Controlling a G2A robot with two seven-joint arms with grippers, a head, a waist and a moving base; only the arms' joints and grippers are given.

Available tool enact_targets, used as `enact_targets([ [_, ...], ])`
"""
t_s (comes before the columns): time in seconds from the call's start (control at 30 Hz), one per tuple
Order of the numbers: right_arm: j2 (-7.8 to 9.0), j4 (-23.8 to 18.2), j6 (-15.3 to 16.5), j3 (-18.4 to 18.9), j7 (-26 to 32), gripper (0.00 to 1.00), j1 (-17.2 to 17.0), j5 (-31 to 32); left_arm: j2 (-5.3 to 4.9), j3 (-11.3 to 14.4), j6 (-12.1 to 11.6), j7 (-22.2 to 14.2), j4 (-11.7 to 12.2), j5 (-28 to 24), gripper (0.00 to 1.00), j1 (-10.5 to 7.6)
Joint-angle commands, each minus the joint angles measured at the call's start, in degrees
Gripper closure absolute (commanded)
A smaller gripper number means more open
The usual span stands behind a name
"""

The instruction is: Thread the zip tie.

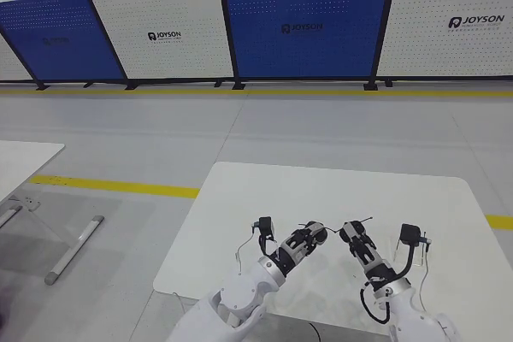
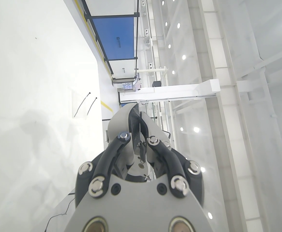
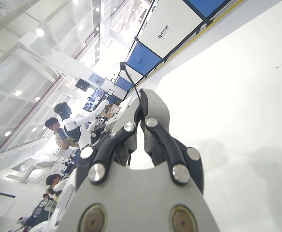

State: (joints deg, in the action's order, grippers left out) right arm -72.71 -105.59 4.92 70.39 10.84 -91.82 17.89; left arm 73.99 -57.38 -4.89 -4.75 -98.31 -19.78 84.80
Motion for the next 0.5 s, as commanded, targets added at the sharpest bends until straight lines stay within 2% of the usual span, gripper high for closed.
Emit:
enact_targets([
  [0.0,0.01,0.01,-0.10,0.02,0.08,1.00,0.03,0.10,0.02,0.03,0.00,0.14,-0.02,0.10,1.00,0.01],
  [0.03,0.01,0.00,-0.15,0.02,0.10,1.00,0.04,0.14,0.02,0.04,0.00,0.20,-0.03,0.13,0.89,0.02],
  [0.2,0.00,0.09,-0.46,0.04,0.20,1.00,0.11,0.14,0.07,0.12,0.25,0.38,0.01,0.17,0.64,0.00],
  [0.33,-0.01,0.17,-0.64,0.02,0.20,1.00,0.23,0.23,0.09,0.15,0.33,0.48,0.18,0.33,0.63,-0.10],
  [0.47,0.00,0.09,-0.91,-0.05,-0.11,1.00,0.22,1.07,0.05,0.23,0.53,0.69,0.28,1.80,0.69,-0.12],
])
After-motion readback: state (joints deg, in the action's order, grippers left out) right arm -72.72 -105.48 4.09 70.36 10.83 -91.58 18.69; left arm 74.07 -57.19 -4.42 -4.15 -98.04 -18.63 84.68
